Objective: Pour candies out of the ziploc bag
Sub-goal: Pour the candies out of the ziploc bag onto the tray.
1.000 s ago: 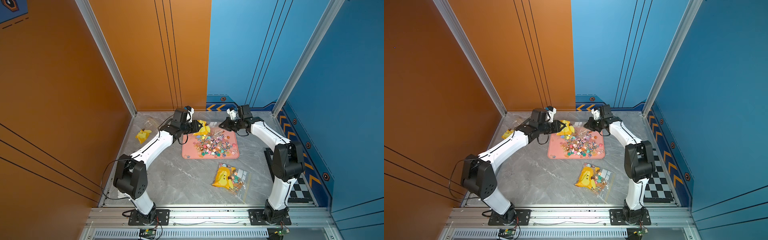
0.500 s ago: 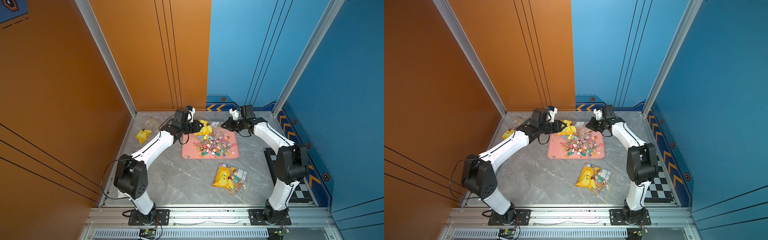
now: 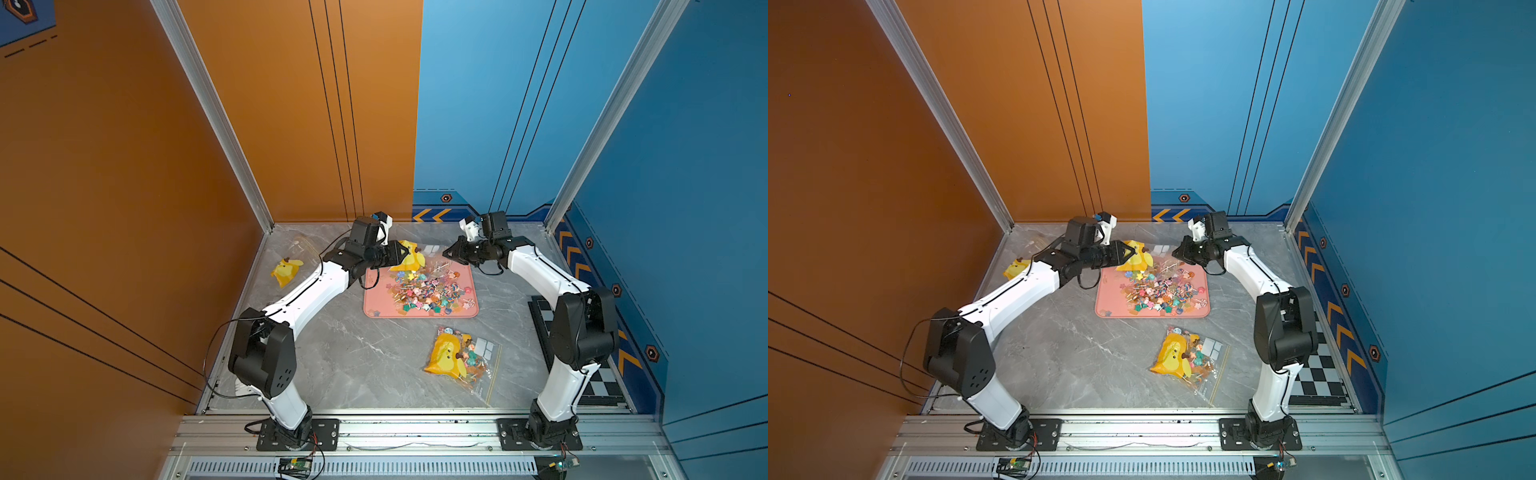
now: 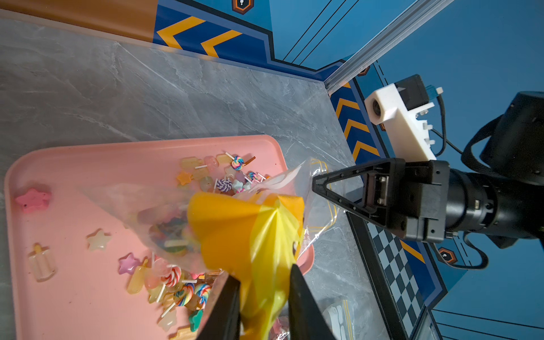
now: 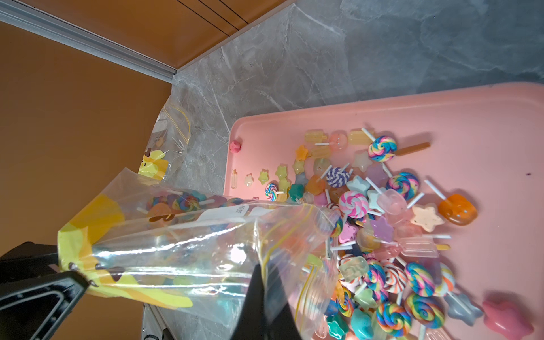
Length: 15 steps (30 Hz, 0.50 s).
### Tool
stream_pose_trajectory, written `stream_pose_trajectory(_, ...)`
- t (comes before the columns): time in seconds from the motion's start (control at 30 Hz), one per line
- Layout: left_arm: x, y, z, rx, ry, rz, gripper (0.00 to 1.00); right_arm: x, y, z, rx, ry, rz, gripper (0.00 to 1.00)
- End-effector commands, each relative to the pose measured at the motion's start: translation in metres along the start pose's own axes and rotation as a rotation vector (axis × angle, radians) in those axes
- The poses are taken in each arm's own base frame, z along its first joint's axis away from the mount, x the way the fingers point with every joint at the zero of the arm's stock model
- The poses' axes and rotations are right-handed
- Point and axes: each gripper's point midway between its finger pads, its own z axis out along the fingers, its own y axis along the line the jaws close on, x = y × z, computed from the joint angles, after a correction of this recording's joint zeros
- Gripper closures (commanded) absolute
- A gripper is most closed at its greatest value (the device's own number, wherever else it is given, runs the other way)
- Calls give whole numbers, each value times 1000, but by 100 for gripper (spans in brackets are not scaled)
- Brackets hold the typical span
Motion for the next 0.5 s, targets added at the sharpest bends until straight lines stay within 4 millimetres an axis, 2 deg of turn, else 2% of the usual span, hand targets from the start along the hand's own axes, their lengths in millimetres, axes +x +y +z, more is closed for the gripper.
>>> stream_pose_trajectory(0.0,-26,-17,-7,34,-86,47,100,-4,-3,-17,36,-37,-21,100)
stream_pose_trajectory(0.47,-26,-17,-5,35,-86,47,100,-2,-11,-13,46,-27,-9,100)
